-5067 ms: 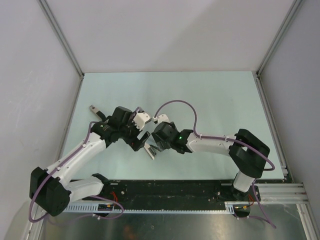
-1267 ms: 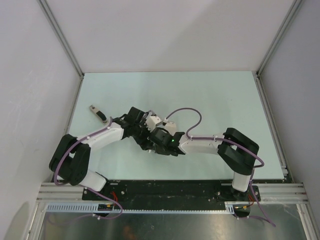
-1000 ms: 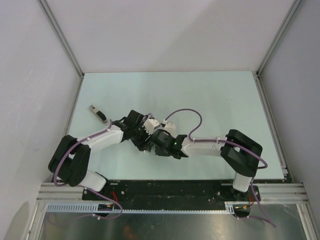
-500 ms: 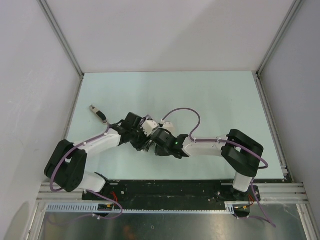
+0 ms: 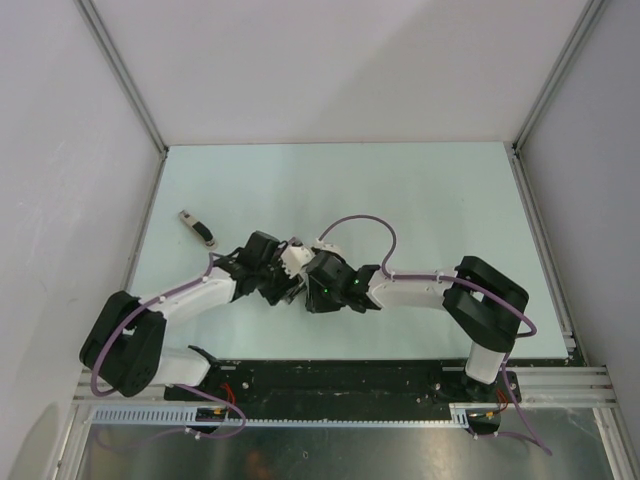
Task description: Unload the staples from the stapler
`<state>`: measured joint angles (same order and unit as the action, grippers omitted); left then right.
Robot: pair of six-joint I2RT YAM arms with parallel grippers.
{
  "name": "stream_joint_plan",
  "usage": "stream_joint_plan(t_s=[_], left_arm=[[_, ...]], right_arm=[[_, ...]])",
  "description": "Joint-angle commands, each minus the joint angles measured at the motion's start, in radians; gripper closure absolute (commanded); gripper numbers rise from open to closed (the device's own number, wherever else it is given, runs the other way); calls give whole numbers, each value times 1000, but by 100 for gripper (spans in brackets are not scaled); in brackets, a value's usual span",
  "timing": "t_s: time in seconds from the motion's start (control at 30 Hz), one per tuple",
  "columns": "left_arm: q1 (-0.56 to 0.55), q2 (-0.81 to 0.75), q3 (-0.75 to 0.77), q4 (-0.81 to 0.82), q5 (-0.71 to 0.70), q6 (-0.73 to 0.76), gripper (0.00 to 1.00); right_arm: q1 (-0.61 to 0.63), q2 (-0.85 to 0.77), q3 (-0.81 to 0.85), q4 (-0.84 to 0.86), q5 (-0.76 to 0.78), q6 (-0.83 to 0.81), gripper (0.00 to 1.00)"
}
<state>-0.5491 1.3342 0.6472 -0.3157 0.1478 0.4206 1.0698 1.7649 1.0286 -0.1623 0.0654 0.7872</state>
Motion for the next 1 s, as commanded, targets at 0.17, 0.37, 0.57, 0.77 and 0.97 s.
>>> stream_joint_plan(t_s=[0.17,0.37,0.57,0.77,0.97], left_arm=[[-14,-16,-99,-132,-68,87,38],[-14,-52,-77,-168,-23,92,37],[-14,14,-91,-180,6,128,61],[-16,51,-95,-181,-12,158,90],[-16,-42,-78,-181,-61,164,100]], right_arm=[[8,-11,21,96,-128,-106,100],[3,-2,20,89,-131,-104,100],[0,-3,22,77,-129,-122,100],[-7,-13,22,78,-153,-165,100],[-1,-29,22,102,-160,-224,100]])
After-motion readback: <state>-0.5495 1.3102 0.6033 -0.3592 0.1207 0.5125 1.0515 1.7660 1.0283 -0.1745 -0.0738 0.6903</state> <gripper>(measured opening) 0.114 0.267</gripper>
